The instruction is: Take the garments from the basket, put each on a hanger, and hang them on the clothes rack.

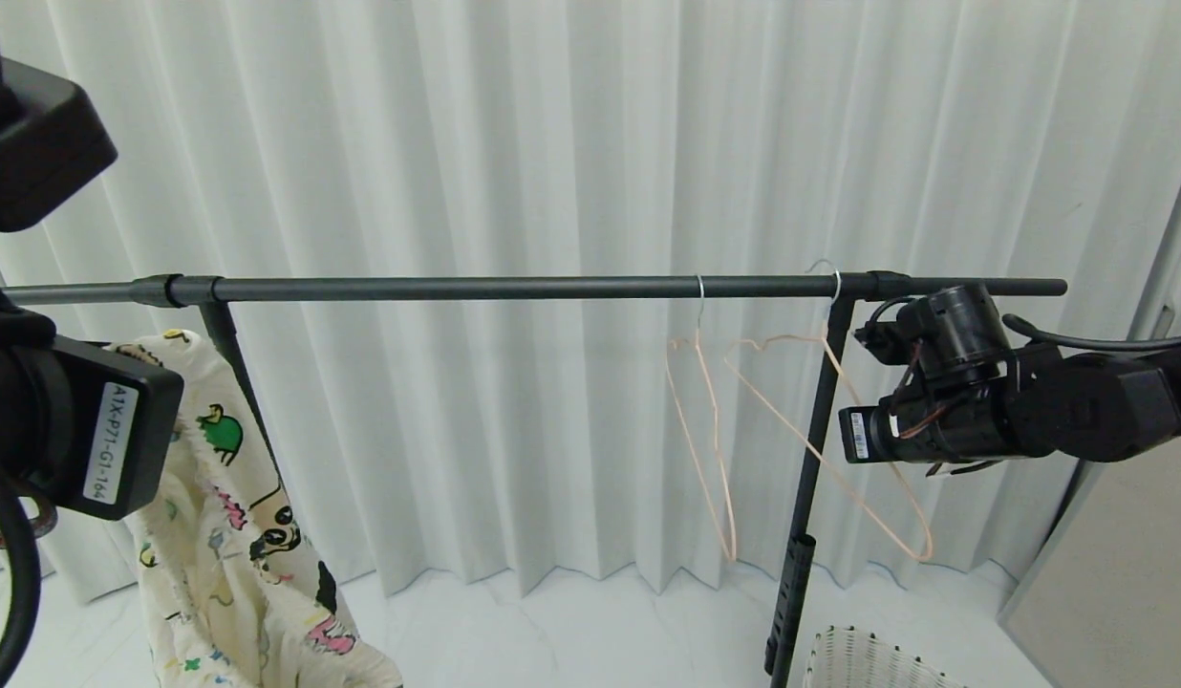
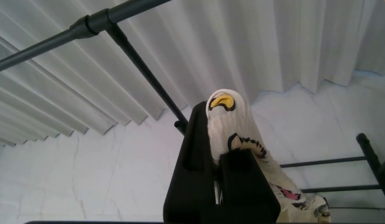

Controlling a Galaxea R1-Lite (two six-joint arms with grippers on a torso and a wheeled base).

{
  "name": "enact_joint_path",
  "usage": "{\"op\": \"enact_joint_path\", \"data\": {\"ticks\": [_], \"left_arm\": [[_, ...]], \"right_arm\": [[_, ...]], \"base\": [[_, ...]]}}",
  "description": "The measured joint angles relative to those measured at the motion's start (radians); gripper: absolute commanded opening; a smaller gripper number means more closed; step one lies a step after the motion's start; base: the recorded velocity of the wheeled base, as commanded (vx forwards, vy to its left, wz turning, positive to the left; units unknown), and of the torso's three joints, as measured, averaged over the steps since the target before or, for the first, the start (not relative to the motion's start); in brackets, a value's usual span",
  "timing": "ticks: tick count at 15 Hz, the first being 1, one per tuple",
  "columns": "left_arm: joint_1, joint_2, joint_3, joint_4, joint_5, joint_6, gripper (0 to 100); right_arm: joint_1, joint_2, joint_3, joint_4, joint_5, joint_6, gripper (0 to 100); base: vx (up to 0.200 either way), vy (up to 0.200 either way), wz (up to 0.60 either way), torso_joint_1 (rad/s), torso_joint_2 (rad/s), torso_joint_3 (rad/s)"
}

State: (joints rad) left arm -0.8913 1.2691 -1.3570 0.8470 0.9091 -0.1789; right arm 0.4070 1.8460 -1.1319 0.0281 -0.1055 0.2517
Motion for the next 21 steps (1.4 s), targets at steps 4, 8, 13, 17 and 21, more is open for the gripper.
{"op": "enact_joint_path", "data": {"ticks": [4,8,13,17,21], "left_arm": [[0.000,-0.004,-0.001,0.000,0.002,0.000,0],[0.000,-0.014,0.001,0.001,0.001,0.001,0],[0.000,-0.020,0.032,0.001,0.002,0.001,0],[0.000,-0.041,0.100,0.000,0.002,0.000,0],[-0.001,-0.061,0.147,-0.001,0.001,0.000,0]], "right_arm": [[0.028,-0.067,0.011,0.005,-0.005,-0.003,0],[0.047,-0.162,0.084,0.007,-0.031,-0.007,0],[0.088,-0.362,0.304,0.011,-0.066,-0.009,0],[0.141,-0.477,0.371,0.042,-0.124,-0.009,0],[0.195,-0.520,0.374,0.042,-0.127,-0.010,0]], "base": [[0.000,0.000,0.00,0.000,0.00,0.000],[-0.050,0.000,0.00,0.002,0.00,0.001],[-0.200,0.000,0.00,0.005,0.01,0.002],[-0.200,0.000,0.00,-0.001,0.00,0.005],[-0.200,0.000,0.00,0.000,0.00,0.004]]}}
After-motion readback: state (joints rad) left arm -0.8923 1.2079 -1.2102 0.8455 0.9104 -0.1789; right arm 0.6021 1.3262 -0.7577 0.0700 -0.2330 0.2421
